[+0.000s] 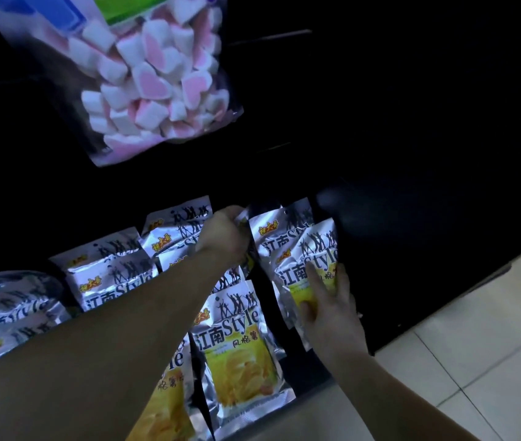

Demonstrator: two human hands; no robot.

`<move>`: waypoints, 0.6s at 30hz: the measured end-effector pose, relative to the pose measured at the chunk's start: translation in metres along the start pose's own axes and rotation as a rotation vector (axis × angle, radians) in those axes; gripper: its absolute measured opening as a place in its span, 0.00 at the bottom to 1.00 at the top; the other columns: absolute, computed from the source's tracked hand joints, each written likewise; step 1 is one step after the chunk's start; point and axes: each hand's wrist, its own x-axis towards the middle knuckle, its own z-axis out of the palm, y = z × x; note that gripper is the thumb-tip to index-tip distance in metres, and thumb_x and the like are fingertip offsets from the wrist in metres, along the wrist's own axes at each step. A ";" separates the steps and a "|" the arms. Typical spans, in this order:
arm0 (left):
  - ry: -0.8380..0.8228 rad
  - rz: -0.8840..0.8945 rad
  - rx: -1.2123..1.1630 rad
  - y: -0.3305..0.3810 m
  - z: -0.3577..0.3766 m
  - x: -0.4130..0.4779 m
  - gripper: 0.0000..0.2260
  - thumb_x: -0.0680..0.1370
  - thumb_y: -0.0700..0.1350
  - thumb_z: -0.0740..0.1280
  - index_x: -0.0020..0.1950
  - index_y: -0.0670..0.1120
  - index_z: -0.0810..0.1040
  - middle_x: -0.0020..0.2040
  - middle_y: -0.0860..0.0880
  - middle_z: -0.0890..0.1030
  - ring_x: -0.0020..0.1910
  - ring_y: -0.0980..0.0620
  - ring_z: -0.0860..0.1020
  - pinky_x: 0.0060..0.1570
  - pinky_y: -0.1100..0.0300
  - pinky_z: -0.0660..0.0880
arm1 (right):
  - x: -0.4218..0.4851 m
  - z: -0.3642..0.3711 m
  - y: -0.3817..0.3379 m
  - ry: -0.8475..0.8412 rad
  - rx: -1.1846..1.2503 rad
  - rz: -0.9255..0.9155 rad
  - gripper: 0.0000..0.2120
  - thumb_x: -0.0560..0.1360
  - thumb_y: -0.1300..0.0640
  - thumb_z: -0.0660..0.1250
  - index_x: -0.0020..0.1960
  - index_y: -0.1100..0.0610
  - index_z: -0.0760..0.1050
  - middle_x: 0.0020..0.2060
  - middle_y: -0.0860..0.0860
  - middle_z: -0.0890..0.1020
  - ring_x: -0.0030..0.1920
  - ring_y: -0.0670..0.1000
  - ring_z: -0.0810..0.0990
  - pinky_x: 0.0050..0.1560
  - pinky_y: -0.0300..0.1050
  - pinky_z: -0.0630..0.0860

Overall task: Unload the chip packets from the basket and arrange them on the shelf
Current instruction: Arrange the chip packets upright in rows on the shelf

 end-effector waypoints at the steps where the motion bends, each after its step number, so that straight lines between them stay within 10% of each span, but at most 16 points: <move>1: 0.021 0.000 -0.031 -0.002 0.000 0.003 0.11 0.83 0.42 0.63 0.62 0.50 0.81 0.45 0.43 0.84 0.35 0.46 0.80 0.32 0.61 0.72 | 0.002 0.001 -0.001 0.001 -0.013 -0.004 0.32 0.83 0.43 0.59 0.79 0.32 0.44 0.81 0.49 0.40 0.78 0.61 0.57 0.63 0.58 0.77; 5: 0.031 -0.063 -0.246 -0.006 0.001 0.012 0.12 0.82 0.36 0.63 0.59 0.49 0.82 0.45 0.39 0.85 0.35 0.44 0.80 0.32 0.59 0.74 | 0.010 -0.001 -0.004 -0.026 -0.008 0.016 0.31 0.82 0.39 0.58 0.79 0.31 0.45 0.81 0.47 0.39 0.79 0.61 0.55 0.61 0.61 0.77; 10: 0.038 -0.030 -0.239 0.000 -0.002 0.017 0.25 0.80 0.40 0.68 0.77 0.52 0.69 0.60 0.54 0.79 0.56 0.51 0.80 0.60 0.56 0.80 | 0.012 -0.001 -0.004 -0.032 0.049 0.033 0.30 0.79 0.30 0.55 0.77 0.27 0.48 0.80 0.43 0.41 0.80 0.59 0.53 0.63 0.62 0.74; 18: 0.200 -0.059 -0.097 -0.005 -0.018 0.019 0.10 0.77 0.35 0.65 0.53 0.48 0.76 0.47 0.47 0.81 0.42 0.46 0.81 0.42 0.51 0.79 | 0.024 -0.001 -0.013 -0.076 0.023 0.071 0.31 0.78 0.28 0.52 0.77 0.26 0.43 0.80 0.46 0.41 0.79 0.60 0.52 0.65 0.63 0.72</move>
